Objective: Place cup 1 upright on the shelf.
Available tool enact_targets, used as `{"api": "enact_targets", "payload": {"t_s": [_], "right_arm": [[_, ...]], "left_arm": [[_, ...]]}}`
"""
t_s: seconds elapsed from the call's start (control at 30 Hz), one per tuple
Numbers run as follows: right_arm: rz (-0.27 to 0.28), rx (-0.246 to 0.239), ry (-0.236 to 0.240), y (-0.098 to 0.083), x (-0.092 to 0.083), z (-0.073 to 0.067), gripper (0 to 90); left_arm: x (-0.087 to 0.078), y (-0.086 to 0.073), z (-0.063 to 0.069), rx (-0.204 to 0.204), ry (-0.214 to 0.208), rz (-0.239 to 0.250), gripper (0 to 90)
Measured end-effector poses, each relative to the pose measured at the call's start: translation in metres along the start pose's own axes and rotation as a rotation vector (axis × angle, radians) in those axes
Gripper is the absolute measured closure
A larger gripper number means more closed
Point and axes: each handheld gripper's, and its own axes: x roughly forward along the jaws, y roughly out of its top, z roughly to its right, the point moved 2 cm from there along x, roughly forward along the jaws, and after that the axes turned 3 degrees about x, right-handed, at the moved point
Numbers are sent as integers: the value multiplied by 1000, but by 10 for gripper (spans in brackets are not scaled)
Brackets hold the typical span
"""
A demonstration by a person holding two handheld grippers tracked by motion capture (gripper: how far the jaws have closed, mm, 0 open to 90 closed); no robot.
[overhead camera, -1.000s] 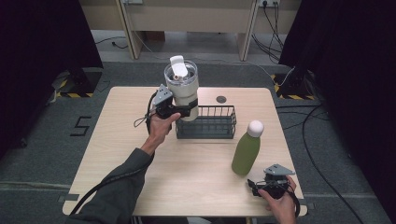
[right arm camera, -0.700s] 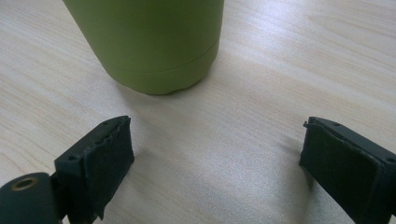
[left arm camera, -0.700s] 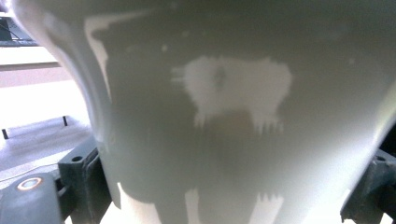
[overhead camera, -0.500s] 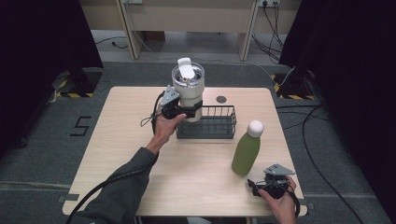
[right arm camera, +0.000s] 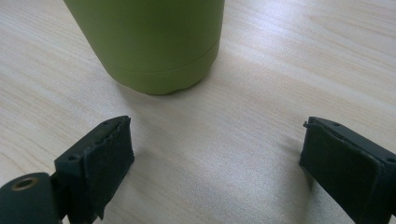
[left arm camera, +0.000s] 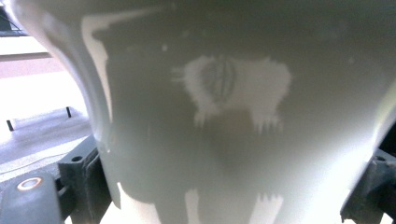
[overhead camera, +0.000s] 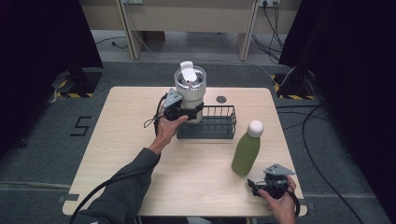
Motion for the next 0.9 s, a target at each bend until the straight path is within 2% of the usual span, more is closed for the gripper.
{"api": "enact_targets", "payload": {"t_s": [0.2, 0.23, 0.27, 0.73, 0.9], "right_arm": [[0, 0, 0, 0, 0, 0, 94], [0, 0, 0, 0, 0, 0, 94], [0, 0, 0, 0, 0, 0, 94], [0, -2, 0, 0, 0, 0, 94], [0, -2, 0, 0, 0, 0, 94]], "left_arm": [[2, -6, -1, -5, 3, -6, 105], [0, -7, -3, 22, -1, -36, 105], [0, -8, -3, 24, 1, -38, 105], [-1, -16, -8, 29, 13, -50, 105], [-1, -19, -9, 17, 15, -54, 105]]}}
